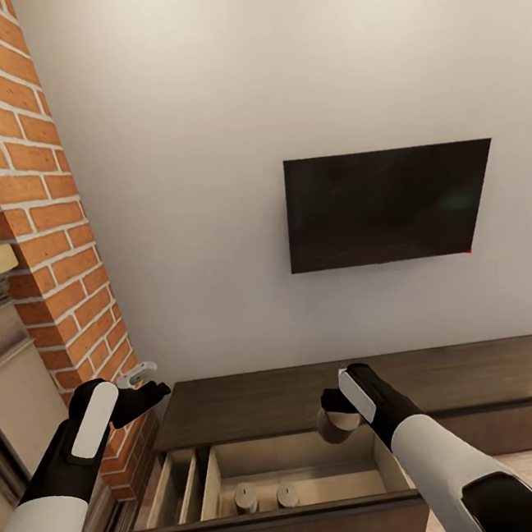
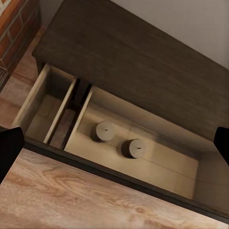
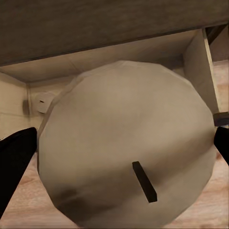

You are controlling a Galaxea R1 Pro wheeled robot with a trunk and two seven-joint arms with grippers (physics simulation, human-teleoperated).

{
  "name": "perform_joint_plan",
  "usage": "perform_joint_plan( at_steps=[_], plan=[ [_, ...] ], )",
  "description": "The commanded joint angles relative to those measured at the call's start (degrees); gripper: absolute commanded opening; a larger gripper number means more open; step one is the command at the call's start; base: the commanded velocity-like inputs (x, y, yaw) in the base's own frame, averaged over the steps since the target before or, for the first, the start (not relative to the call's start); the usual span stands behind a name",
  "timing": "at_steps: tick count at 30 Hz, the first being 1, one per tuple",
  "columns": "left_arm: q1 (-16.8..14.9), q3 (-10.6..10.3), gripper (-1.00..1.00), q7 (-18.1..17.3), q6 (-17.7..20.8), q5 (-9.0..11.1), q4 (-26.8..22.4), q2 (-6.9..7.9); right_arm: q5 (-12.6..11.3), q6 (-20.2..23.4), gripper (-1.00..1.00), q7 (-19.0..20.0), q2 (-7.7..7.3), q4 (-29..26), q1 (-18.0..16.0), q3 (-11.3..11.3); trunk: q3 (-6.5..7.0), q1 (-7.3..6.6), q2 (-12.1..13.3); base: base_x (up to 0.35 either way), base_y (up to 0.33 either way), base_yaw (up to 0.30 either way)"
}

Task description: Place each of the two pumpkins and all three candles from the living room inside a cabinet in the living room (use any cabinet), then make sure every cabinet is closed, and position the cauldron so it is next to a table in the living room.

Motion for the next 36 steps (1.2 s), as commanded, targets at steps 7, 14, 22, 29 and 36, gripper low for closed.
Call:
perform_joint_plan(
  at_steps=[7, 14, 22, 29, 36],
  plan=[
    [-0.05, 0.0, 1.0, 0.54, 0.13, 0.68, -0.05, 0.01, -0.45, 0.03, -1.0, -0.53, 0.14, 0.63, -0.16, 0.39, -1.34, 1.55, -2.89, 0.0, 0.0, 0.0],
    [-0.04, -0.07, 1.0, 0.54, 0.13, 0.69, -0.04, -0.31, -0.35, -0.09, -1.0, -0.53, 0.23, 0.96, -0.16, 0.52, -2.6, 3.09, -5.7, 0.0, 0.0, 0.0],
    [-0.04, 0.05, 1.0, 0.54, 0.13, 0.64, 0.02, -0.34, -0.19, -0.18, -1.0, -0.46, 0.24, 1.95, -0.15, 0.56, -4.04, 4.85, -8.9, 0.0, 0.0, 0.0],
    [-0.04, 0.01, 1.0, 0.54, 0.11, 0.68, 0.03, -0.35, -0.1, -0.32, -1.0, -0.45, 0.24, 1.97, -0.17, 0.57, -5.29, 6.38, -11.71, 0.0, 0.0, 0.0],
    [-0.05, 0.0, 1.0, 0.54, 0.13, 0.68, 0.03, -0.35, -0.01, -0.5, -1.0, -0.45, 0.26, 1.97, -0.09, 0.59, -6.55, 7.92, -14.52, 0.0, 0.0, 0.0]
  ],
)
